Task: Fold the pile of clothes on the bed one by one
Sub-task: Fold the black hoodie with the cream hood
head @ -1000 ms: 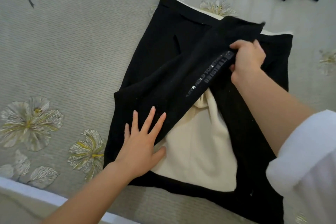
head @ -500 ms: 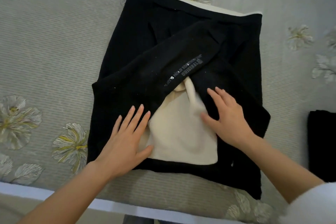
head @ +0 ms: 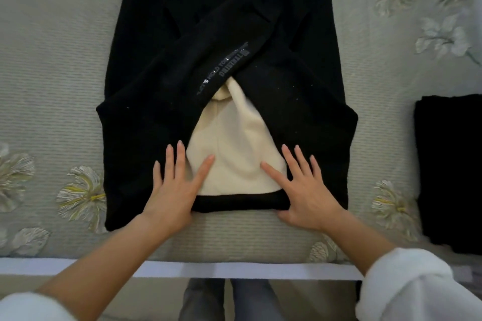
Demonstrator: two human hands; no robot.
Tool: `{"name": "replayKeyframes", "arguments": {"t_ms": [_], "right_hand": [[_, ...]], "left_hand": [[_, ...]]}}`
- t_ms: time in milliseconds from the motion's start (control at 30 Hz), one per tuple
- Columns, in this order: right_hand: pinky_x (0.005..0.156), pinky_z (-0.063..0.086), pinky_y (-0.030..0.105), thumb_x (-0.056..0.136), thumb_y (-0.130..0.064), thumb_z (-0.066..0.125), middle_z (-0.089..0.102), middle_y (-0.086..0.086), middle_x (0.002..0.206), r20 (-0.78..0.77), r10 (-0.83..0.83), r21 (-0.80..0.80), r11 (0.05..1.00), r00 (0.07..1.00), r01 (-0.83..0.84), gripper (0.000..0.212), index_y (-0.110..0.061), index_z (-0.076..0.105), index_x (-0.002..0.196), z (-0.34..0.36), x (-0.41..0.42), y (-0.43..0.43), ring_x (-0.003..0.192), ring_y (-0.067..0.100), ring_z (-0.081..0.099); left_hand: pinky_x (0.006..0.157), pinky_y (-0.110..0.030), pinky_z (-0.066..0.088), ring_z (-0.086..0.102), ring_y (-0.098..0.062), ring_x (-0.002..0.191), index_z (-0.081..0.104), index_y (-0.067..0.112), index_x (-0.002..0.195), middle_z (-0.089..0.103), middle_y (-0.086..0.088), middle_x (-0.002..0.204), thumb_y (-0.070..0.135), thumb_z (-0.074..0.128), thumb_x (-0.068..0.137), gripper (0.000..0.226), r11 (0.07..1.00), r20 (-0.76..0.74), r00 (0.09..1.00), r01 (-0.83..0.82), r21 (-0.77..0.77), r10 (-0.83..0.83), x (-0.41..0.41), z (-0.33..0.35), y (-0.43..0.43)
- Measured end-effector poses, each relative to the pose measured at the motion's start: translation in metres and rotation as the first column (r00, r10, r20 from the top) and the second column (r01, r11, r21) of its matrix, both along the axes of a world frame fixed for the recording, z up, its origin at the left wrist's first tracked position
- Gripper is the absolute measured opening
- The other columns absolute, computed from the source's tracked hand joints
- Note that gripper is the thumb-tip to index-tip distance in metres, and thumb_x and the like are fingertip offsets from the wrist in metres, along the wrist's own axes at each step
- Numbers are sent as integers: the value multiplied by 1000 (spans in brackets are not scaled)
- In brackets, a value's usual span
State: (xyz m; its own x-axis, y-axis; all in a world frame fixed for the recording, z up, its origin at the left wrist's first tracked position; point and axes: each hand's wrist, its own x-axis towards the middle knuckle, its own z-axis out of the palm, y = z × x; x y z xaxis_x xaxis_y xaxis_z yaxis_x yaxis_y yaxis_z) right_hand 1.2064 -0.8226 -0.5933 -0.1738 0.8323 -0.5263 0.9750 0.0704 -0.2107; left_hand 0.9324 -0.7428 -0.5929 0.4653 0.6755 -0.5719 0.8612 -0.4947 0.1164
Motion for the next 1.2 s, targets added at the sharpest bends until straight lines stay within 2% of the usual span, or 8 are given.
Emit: {"name": "replayKeyframes", "arguments": {"t_ms": [167, 400, 533, 600, 667, 800, 900, 1200], "right_hand": [[117, -1, 50, 93, -44, 52, -14, 12, 160, 65, -46, -6, 999, 997, 47, 94, -38, -29, 141, 5, -4, -4, 146, 35, -13], [110, 34, 39, 94, -14, 48, 44, 7, 146, -192, -254, -155, 962, 948, 226, 55, -32, 36, 145, 44, 6, 32, 135, 25, 41], [86, 47, 32, 93, -13, 43, 65, -5, 104, -211, -306, -343, 913, 928, 222, 41, -37, 57, 122, 70, 12, 50, 95, 18, 61], [81, 50, 33, 90, -12, 45, 66, -4, 93, -201, -338, -473, 855, 919, 212, 30, -29, 65, 104, 78, 15, 56, 89, 17, 61], [77, 51, 32, 83, -11, 49, 67, 0, 86, -164, -356, -596, 779, 920, 195, 22, -21, 68, 88, 84, 18, 56, 84, 17, 63], [70, 52, 27, 73, -12, 60, 65, 5, 92, 0, -384, -828, 518, 923, 215, 21, -16, 67, 93, 94, 22, 52, 80, 18, 63], [71, 52, 29, 72, -9, 62, 66, 11, 95, 34, -404, -841, 483, 914, 244, 29, -6, 65, 101, 98, 27, 62, 83, 24, 64], [89, 50, 33, 79, -9, 65, 70, 1, 93, -15, -303, -588, 773, 953, 237, 19, -21, 70, 93, 130, 58, 155, 90, 18, 64]], "left_hand": [[112, -62, 4, -26, -52, 135, -47, 26, 132, -35, -35, 142, 13, 47, 91, 104, 997, -93, 996, 19, 72, -12, 13, 2, -7], [117, -48, 9, -11, -39, 144, -9, 29, 151, -17, -24, 155, 5, 40, 91, 81, 946, -110, 993, 10, -325, -48, 9, 35, 34], [113, -36, 28, 31, -29, 139, 34, 32, 145, 31, -11, 152, 2, 38, 90, 63, 843, -47, 993, -120, -524, 112, 17, 65, 51], [89, -30, 48, 58, -22, 106, 66, 28, 108, 64, -1, 110, 3, 44, 85, 40, 779, -45, 983, -167, -604, 175, 23, 78, 48], [66, -24, 47, 60, -17, 81, 67, 19, 82, 63, 0, 81, 2, 53, 75, 23, 728, -107, 982, -185, -660, 152, 27, 86, 46], [69, -27, 53, 61, -21, 82, 62, 14, 106, 62, -8, 93, 2, 61, 73, 34, 475, -327, 943, -318, -820, 66, 30, 92, 46], [64, -25, 56, 67, -23, 82, 67, 13, 100, 67, -10, 93, 2, 61, 74, 29, 336, -348, 928, -373, -865, 134, 28, 94, 62], [85, -30, 52, 69, -11, 91, 69, 27, 101, 74, 6, 97, 8, 60, 88, 25, 598, 28, 976, -111, -794, 218, 29, 130, 168]]}}
